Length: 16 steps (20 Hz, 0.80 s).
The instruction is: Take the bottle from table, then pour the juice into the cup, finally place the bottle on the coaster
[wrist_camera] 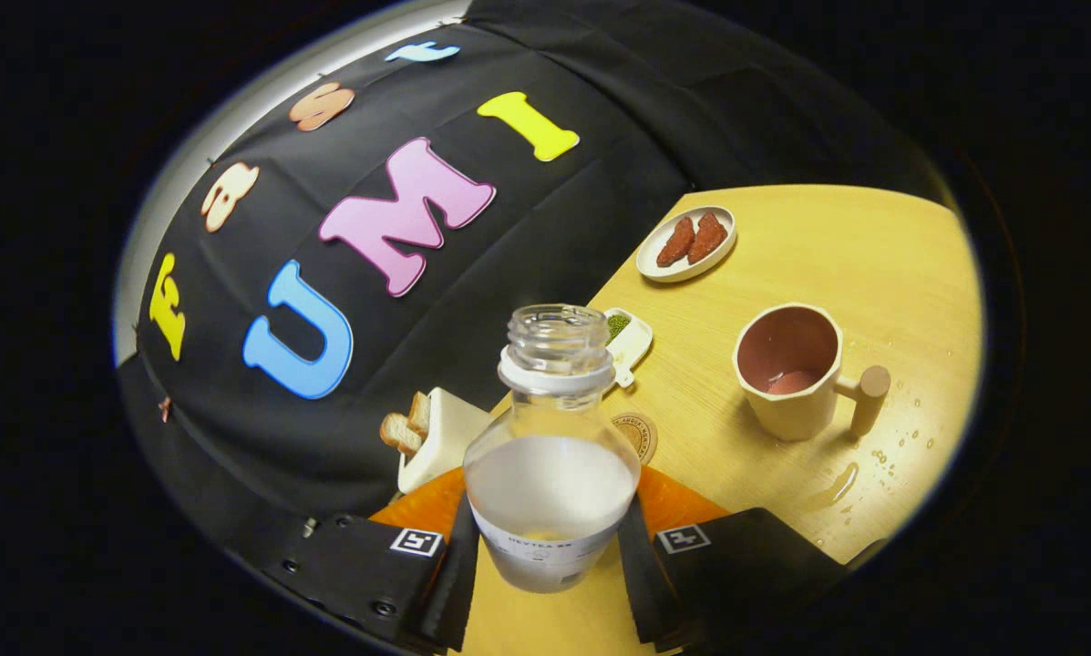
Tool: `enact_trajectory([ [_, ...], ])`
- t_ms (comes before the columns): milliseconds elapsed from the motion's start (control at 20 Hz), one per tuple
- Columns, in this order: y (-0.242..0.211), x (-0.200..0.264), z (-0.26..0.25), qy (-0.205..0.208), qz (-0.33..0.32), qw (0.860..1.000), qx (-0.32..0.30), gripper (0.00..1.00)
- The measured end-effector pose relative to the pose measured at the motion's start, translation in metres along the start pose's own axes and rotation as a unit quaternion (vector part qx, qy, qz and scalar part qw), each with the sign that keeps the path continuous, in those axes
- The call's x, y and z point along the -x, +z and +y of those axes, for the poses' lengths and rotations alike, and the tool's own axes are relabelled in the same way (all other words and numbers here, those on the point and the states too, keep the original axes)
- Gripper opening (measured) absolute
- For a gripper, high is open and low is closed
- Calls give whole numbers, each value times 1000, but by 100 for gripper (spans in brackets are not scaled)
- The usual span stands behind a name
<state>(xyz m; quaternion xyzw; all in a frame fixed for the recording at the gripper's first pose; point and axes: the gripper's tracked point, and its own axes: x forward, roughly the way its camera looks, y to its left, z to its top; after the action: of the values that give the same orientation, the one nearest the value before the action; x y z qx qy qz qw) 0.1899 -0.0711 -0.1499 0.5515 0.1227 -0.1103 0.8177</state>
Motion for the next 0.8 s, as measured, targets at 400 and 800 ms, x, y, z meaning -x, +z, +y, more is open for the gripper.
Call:
enact_trajectory([
  [400, 16, -12, -24, -10, 42, 986, -159, 70],
  [800, 23, -30, -45, -30, 76, 959, -271, 70],
])
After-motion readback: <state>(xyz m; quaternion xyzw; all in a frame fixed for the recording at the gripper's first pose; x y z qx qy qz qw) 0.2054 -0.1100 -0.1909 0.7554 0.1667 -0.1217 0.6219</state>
